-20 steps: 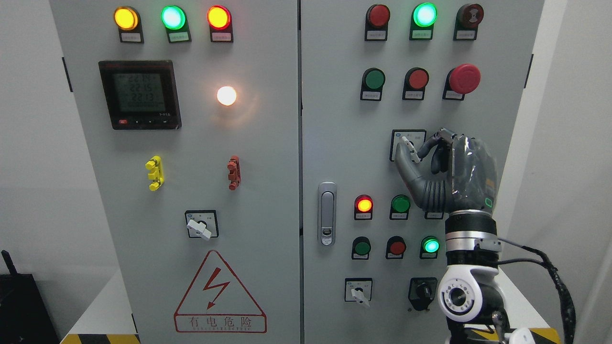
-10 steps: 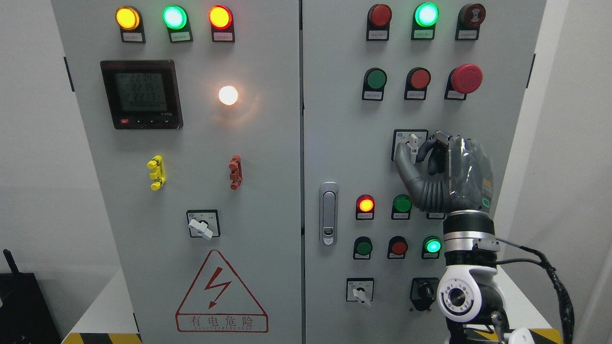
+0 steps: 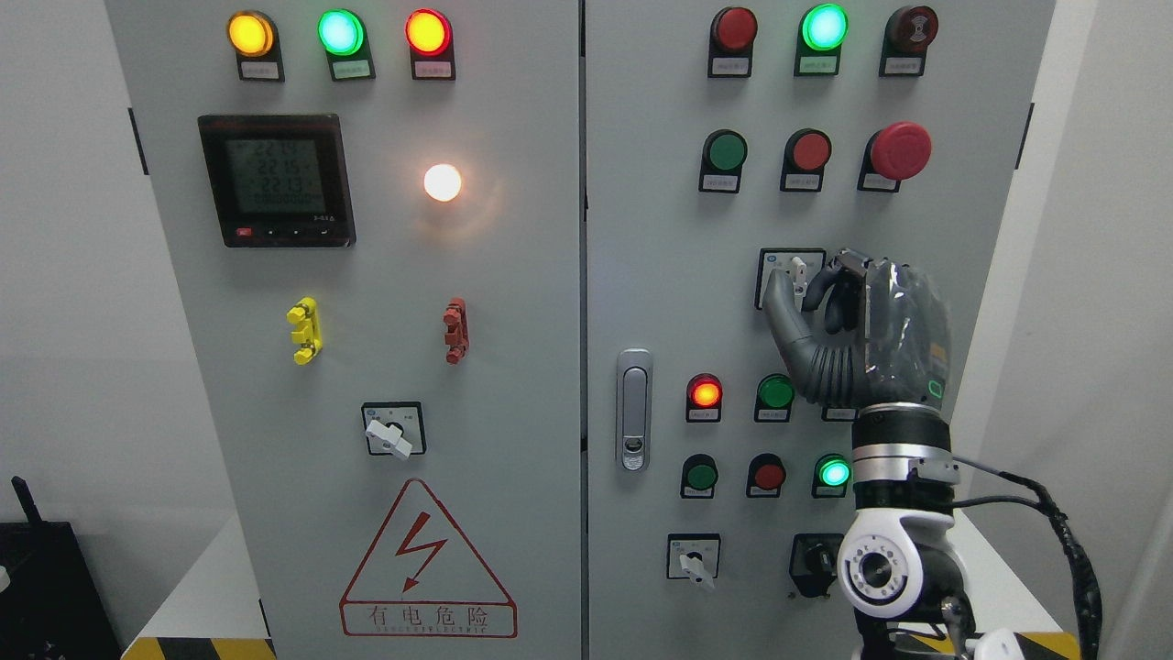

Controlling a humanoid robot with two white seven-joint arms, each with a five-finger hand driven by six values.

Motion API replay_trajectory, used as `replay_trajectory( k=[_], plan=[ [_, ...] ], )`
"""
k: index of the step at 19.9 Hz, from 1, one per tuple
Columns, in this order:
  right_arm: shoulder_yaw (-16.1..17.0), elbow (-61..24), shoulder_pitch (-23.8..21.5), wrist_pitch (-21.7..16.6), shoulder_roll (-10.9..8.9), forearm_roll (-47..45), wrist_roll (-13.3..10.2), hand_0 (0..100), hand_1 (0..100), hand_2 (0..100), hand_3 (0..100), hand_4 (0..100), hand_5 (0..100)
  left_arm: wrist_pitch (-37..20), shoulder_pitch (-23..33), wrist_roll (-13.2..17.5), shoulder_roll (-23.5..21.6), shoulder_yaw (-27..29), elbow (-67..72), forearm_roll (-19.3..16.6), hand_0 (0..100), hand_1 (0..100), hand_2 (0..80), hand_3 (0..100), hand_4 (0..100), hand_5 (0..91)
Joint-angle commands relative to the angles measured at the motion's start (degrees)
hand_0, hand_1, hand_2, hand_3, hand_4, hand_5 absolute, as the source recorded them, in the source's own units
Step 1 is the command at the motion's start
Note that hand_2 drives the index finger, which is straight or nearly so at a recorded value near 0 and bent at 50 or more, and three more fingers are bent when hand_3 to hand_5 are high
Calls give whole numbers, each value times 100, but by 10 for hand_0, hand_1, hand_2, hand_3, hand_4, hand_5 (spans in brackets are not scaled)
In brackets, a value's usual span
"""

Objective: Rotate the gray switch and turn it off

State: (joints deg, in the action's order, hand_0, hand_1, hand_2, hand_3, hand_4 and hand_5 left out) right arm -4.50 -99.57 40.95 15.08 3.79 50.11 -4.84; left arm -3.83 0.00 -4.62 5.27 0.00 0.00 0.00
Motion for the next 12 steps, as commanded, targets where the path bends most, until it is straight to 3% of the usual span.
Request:
replay_trajectory(
  k=[1,5,7,12],
  plan=[
    [2,-1,1,4,-2,-10,-8,495,384,745,1000,1000,1000,-4,-53,5,0,44,-149,114,120,389,0,0,0,0],
    [2,-10,1,4,-2,-10,-8,500,364,747,1000,1000,1000,5,-53,5,0,44,-149,114,120,389,0,0,0,0],
    [2,-10,-8,4,-2,-19,-8,409,372,748,1000,1000,1000,-4,-53,5,0,44,-149,114,120,389,0,0,0,0],
    [2,-36,-17,-40,-2,-19,-26,350,385,747,1000,1000,1000,-4,-53,5,0,44,-149,106,120,389,0,0,0,0]
  ],
)
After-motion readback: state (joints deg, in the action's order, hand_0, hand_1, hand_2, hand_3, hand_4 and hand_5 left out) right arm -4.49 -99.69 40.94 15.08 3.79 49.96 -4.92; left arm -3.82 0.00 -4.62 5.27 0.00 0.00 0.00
